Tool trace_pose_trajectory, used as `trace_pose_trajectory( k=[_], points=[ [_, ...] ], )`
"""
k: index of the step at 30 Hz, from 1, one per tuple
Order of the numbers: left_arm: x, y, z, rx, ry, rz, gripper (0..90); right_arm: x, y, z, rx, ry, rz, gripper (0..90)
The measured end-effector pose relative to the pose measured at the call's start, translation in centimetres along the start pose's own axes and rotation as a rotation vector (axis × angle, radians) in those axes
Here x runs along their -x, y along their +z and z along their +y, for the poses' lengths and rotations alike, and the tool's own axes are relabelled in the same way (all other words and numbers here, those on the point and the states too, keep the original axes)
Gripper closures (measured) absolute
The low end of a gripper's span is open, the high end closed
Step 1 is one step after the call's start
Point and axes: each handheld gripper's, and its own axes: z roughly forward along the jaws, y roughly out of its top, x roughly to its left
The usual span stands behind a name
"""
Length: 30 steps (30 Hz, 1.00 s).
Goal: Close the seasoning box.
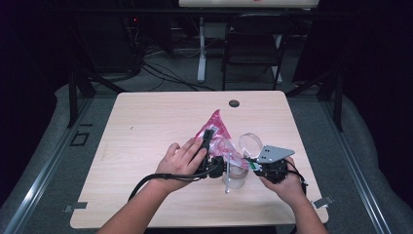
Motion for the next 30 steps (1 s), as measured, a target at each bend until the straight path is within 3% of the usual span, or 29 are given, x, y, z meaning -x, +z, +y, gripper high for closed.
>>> trace_pose_trajectory(
  k=[5,13,14,16,27,30],
  points=[
    [0.1,0.1,-0.2,0.012,-0.011,0.002,64.5,0.0,-0.1,0.0,-0.001,-0.002,-0.008,90.0],
    [0.3,0.0,-0.6,-0.009,-0.03,-0.021,64.8,-0.3,-0.1,0.3,-0.004,-0.019,-0.021,90.0],
    [0.4,0.1,-0.7,0.008,-0.035,-0.014,64.8,-0.3,-0.1,0.3,-0.005,-0.02,-0.02,90.0],
    [0.4,0.0,-0.7,-0.008,-0.035,-0.026,64.9,-0.3,-0.1,0.3,-0.006,-0.02,-0.025,90.0],
    [0.9,0.0,-1.6,-0.011,-0.091,-0.052,65.3,-0.5,-0.1,0.8,0.001,-0.033,-0.043,90.0],
    [1.1,-0.1,-1.8,-0.031,-0.103,-0.073,65.4,-0.5,0.0,0.9,0.003,-0.033,-0.044,90.0]
  ],
)
